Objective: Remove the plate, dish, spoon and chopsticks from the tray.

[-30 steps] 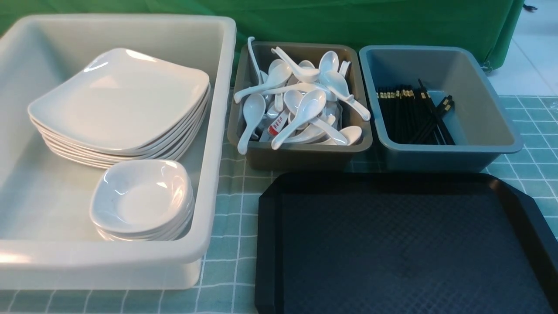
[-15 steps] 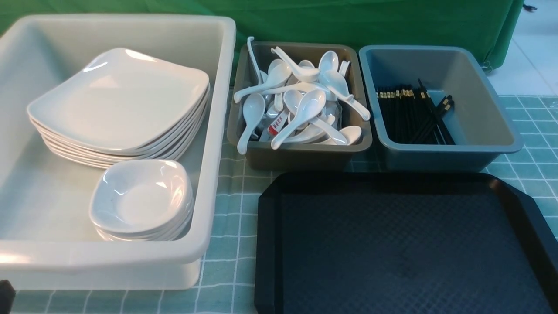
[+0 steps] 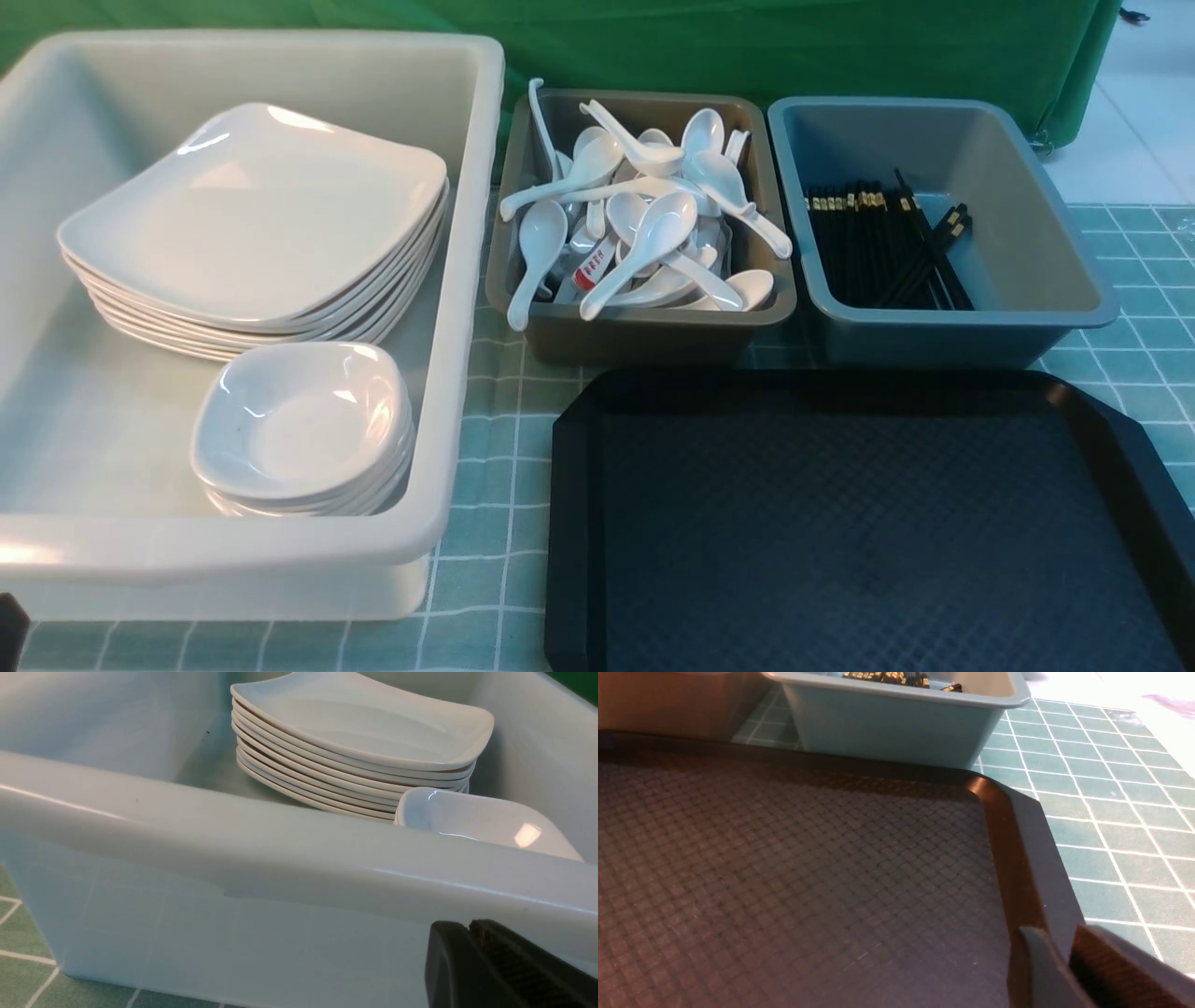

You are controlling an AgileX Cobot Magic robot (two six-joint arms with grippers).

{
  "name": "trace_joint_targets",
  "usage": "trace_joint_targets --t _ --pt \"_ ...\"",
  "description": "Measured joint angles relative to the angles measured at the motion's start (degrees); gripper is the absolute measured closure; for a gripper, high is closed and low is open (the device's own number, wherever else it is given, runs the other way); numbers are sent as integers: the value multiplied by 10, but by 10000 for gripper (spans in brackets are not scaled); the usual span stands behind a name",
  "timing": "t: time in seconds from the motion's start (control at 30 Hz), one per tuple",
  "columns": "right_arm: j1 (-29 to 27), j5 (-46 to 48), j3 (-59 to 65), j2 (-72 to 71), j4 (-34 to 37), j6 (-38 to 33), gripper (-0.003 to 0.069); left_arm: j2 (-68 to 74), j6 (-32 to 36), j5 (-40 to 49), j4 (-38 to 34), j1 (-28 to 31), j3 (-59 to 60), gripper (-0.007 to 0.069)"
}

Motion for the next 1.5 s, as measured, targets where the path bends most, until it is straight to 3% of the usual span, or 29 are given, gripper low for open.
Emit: trace_joint_targets --t 1.5 --pt "0 0 0 0 0 1 447 0 6 -2 1 0 0 607"
